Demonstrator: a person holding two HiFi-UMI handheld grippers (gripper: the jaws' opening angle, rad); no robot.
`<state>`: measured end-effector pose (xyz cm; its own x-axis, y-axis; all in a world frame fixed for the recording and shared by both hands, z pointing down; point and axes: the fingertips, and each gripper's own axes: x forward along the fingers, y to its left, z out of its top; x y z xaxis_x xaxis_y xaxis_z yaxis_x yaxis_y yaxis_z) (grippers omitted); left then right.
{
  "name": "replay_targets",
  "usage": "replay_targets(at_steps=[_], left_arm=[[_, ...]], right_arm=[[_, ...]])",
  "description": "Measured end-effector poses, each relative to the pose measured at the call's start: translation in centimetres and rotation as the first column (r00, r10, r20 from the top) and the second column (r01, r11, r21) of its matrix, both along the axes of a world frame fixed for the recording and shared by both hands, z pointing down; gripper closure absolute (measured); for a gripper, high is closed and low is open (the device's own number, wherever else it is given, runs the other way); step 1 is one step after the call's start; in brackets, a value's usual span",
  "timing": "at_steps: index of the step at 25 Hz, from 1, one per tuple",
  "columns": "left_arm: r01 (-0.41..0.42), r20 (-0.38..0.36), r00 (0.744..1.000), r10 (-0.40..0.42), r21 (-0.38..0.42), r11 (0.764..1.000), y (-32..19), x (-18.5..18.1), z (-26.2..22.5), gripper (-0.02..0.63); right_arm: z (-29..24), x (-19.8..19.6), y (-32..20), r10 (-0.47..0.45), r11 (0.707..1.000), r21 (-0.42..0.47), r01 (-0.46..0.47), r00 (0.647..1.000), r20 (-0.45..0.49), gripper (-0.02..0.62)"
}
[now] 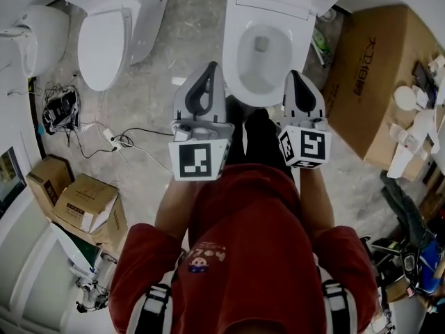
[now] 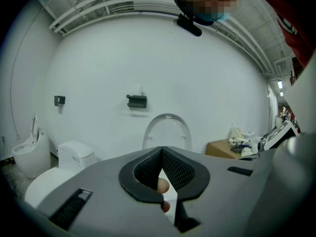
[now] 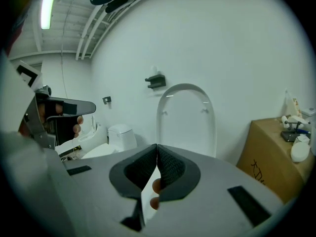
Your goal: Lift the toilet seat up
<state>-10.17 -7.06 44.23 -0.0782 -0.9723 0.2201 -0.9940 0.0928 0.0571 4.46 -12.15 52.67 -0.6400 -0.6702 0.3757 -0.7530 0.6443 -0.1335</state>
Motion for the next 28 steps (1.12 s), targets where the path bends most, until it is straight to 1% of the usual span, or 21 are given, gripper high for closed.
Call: replay_targets(at_steps=[3, 7, 10, 14, 17, 22, 28], left_arm=[[0.006, -0.004, 1.0, -0.006, -0.044, 0.999, 0.5, 0.0, 2.2, 0.595], [0.022, -0.02, 1.0, -0.024, -0.082, 0.996, 1.3, -0.1, 4.5, 0.595], [0.035, -0.027, 0.999, -0.038, -0.1, 0.994, 1.9, -0.3, 6.3, 0.595], [0.04, -0.03, 0.999, -0.044, -0.124, 0.992, 2.5, -0.3, 8.4, 0.595], [0.039, -0.037, 0.998, -0.045, -0.149, 0.988, 3.1, -0.2, 9.9, 0.595], [0.028, -0.045, 0.998, -0.036, -0.176, 0.984, 3.9, 0.4, 12.5, 0.595], [0.024, -0.052, 0.998, -0.036, -0.211, 0.977, 4.7, 0.4, 15.1, 0.595]], right_arm=[[3.0, -0.3, 0.6, -0.022, 0.999, -0.05, 0.021, 0.999, -0.026, 0.581], [7.1, -0.5, 1.7, -0.056, 0.991, -0.127, 0.047, 0.996, -0.07, 0.581], [10.0, -0.7, 2.8, -0.083, 0.98, -0.187, 0.067, 0.993, -0.078, 0.581], [13.0, -0.8, 4.4, -0.126, 0.968, -0.231, 0.098, 0.986, -0.111, 0.581], [15.4, -1.0, 5.5, -0.162, 0.953, -0.278, 0.121, 0.978, -0.133, 0.58], [19.4, -0.8, 7.0, -0.232, 0.931, -0.328, 0.162, 0.955, -0.186, 0.58], [23.1, -1.2, 8.9, -0.325, 0.899, -0.379, 0.22, 0.915, -0.24, 0.58]])
